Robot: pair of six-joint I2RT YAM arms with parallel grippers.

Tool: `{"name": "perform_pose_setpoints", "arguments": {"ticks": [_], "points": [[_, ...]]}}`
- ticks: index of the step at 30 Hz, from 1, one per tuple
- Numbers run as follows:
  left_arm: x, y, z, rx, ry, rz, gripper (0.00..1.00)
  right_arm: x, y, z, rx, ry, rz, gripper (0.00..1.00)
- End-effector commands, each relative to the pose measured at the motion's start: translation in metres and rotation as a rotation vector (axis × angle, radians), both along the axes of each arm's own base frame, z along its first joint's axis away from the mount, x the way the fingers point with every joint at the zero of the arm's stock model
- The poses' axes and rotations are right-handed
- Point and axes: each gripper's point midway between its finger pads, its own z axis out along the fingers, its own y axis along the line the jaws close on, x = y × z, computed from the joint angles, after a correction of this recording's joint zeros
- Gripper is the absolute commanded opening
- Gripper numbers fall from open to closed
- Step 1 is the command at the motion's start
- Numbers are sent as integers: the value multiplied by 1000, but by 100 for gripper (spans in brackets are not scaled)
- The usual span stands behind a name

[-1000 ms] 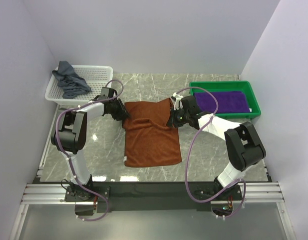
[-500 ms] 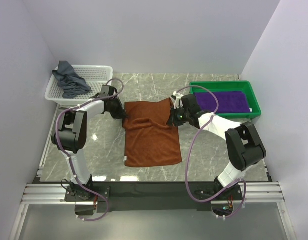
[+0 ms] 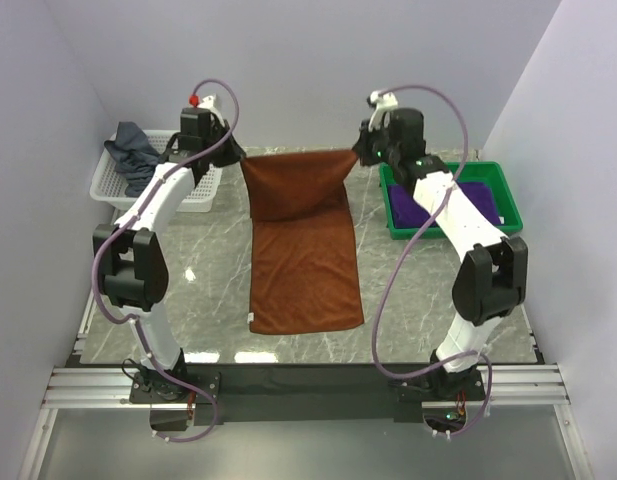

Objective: Fold and stack the towels
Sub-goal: Flatten out the crumpled towel, then fold the towel

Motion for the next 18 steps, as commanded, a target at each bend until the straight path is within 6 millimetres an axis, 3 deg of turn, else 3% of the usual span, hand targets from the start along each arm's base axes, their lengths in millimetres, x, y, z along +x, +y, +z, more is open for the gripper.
{"name": "perform_pose_setpoints", "arguments": {"ticks": [1,2,4,6,7,8,10,12,13,14,18], "points": [[24,9,66,27,-234,-10,1,37,-19,28,-110,-129,-45,0],[31,10,72,33,-277,-11,1,46,-18,23,-125,-129,-44,0],[40,12,85,31,-323,-7,1,60,-21,40,-144,-191,-51,0],[52,14,90,35,-350,-9,1,75,-25,35,-164,-206,-58,0],[56,15,91,36,-359,-10,1,81,-24,45,-165,-234,-59,0],[63,18,87,44,-363,-6,1,90,-27,38,-176,-229,-70,0],[71,20,99,39,-413,-13,1,100,-27,47,-185,-281,-77,0],[74,20,95,45,-437,-43,1,110,-29,51,-193,-330,-94,0],[79,20,110,36,-510,-41,1,113,-29,51,-198,-343,-96,0],[80,21,112,36,-531,-39,1,116,-29,47,-206,-343,-97,0],[84,22,110,47,-592,-47,1,129,-29,58,-242,-408,-99,0]]}}
